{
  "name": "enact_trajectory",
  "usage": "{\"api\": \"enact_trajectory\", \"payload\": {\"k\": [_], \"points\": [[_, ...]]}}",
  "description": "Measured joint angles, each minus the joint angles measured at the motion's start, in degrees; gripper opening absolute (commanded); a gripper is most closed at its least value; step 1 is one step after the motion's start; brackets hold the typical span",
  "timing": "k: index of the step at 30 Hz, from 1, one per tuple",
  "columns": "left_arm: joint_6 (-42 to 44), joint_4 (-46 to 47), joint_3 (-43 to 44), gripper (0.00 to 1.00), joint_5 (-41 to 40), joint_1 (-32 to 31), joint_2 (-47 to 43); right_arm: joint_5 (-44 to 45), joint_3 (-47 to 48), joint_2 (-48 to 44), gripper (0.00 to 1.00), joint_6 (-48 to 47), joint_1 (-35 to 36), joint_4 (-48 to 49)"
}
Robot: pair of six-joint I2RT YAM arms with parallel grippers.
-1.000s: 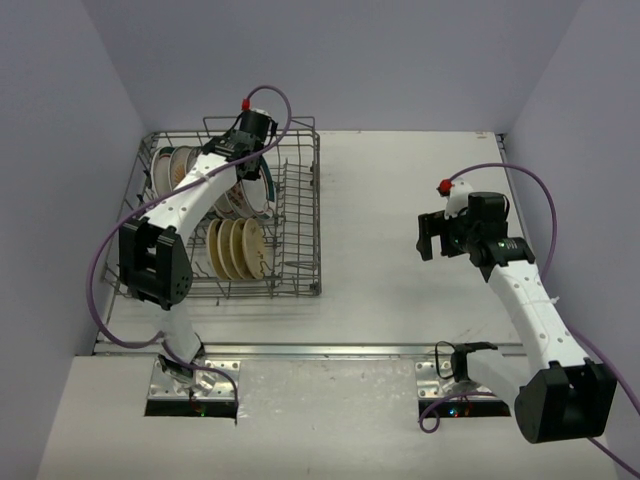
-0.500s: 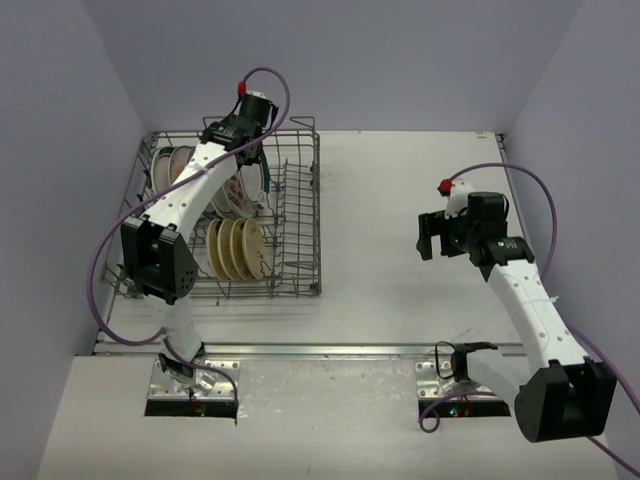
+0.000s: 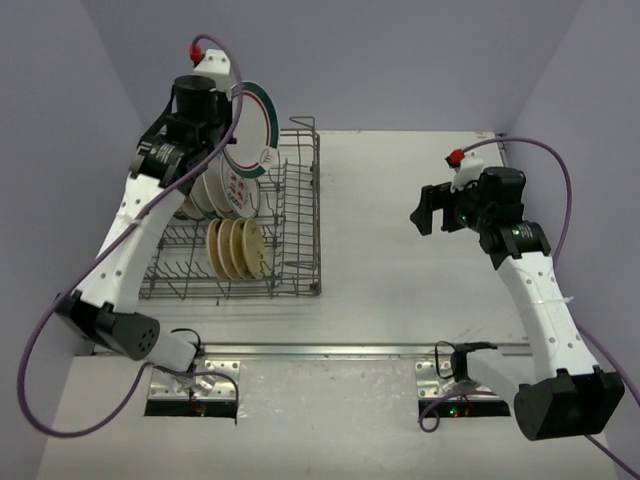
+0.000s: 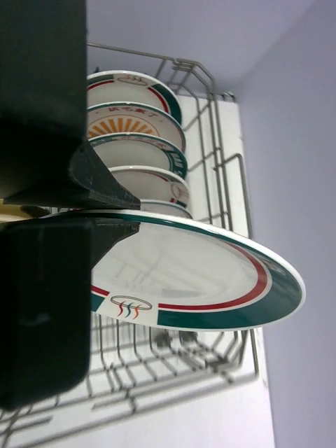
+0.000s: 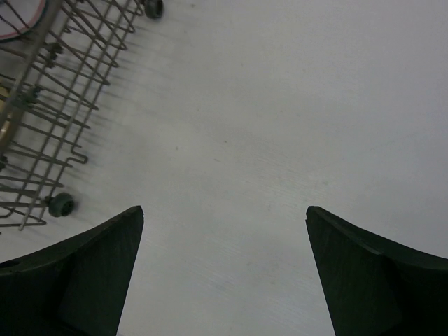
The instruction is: Unload the plates from the dish rack
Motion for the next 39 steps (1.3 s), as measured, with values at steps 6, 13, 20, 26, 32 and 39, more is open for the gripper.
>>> {"api": "enact_trajectory", "payload": {"k": [6, 13, 20, 26, 32, 39], "points": [[0.4, 4.2, -7.1, 0.0, 27.4, 0.0, -14.6, -14.8, 10.9, 3.2, 0.95, 8.2, 0.0, 2.5], [-1.5, 5.2, -14.3, 0.0, 52.1, -0.4, -14.4, -26.9, 19.7, 12.0, 0.94, 21.4, 0.3, 8.0], [-3.8, 3.3, -17.5, 0.0, 60.2, -0.3, -9.4, -30.3, 23.1, 17.0, 0.91, 24.5, 2.2, 9.7], [-4.9, 3.4, -17.5, 0.0, 63.9, -0.3, -8.2, -29.8, 23.4, 17.3, 0.74, 20.1, 7.6, 8.6], [-5.6, 3.3, -17.5, 0.0, 65.3, -0.3, -6.4, -26.2, 23.4, 17.3, 0.5, 11.3, 14.4, 5.1], [-5.8, 2.6, -17.0, 0.42, 65.2, -0.3, -6.0, -20.4, 23.3, 17.4, 0.0, 4.9, 17.1, 2.0]]}}
